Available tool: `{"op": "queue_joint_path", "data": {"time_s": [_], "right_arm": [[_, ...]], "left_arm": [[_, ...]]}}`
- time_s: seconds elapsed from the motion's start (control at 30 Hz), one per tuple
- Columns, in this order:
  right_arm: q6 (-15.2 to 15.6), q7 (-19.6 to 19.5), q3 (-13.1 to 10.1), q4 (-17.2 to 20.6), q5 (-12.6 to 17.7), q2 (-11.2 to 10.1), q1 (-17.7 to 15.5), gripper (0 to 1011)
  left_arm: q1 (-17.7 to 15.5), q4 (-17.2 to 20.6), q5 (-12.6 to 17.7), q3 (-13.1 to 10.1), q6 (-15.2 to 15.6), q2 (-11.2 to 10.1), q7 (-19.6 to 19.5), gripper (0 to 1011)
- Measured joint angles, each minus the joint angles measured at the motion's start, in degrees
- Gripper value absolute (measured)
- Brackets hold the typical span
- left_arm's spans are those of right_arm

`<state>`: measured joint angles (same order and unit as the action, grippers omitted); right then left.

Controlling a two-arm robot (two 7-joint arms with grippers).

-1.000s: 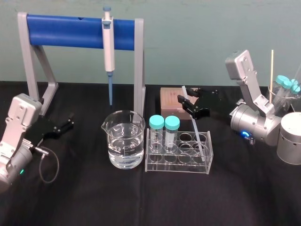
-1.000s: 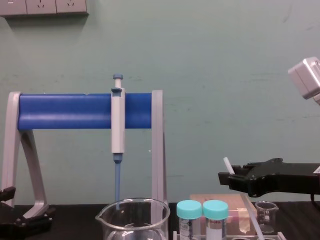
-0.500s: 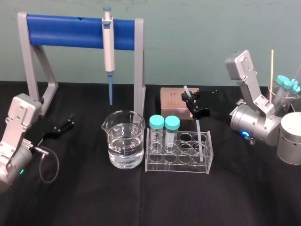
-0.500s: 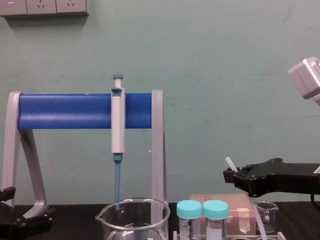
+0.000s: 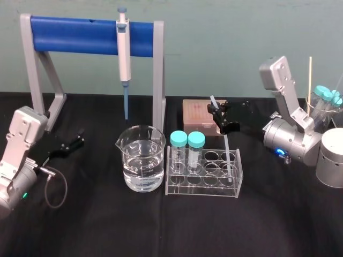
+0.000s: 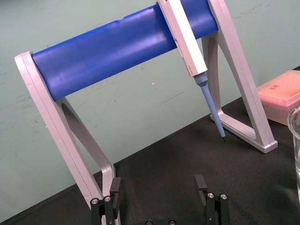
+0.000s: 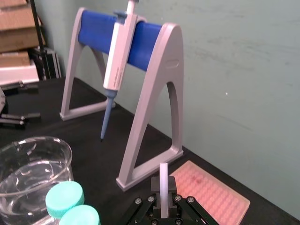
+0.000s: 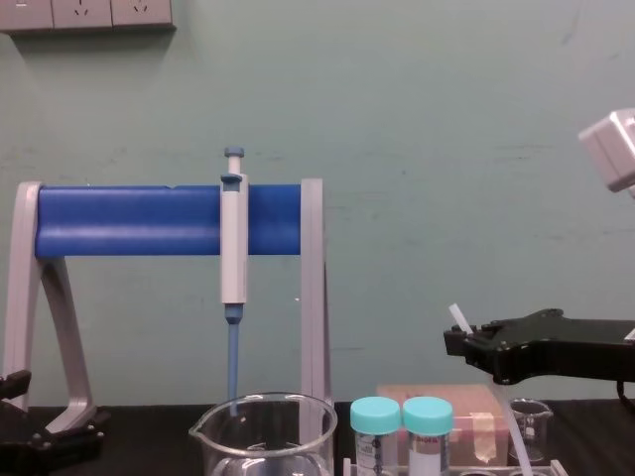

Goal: Pick up the stirring rod with one hand, then place it down.

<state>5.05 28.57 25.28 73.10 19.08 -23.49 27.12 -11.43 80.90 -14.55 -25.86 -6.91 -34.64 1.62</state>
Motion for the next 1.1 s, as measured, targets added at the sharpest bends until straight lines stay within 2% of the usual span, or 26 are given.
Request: {"op": "queue_joint_path", "data": {"time_s": [0.3,0.53,0.77,1.1], "right_arm": [[-2.1,0.1,-1.6,0.6,1.9,0.9,-1.5,80],[-5.0,1.1,-3.1,1.4,4.9,1.6,-3.5,80],[-6.4,1.6,-3.6,2.3,6.4,1.5,-4.4,80],[-9.6,1.6,-5.2,7.1,7.4,0.3,-5.3,80]], "left_arm": [[0.0,0.0,0.0,0.0,0.0,0.0,0.0,1000],[0.0,0.0,0.0,0.0,0.0,0.0,0.0,1000],[0.0,0.0,0.0,0.0,0.0,0.0,0.0,1000],[0.0,0.0,0.0,0.0,0.0,0.0,0.0,1001]]}}
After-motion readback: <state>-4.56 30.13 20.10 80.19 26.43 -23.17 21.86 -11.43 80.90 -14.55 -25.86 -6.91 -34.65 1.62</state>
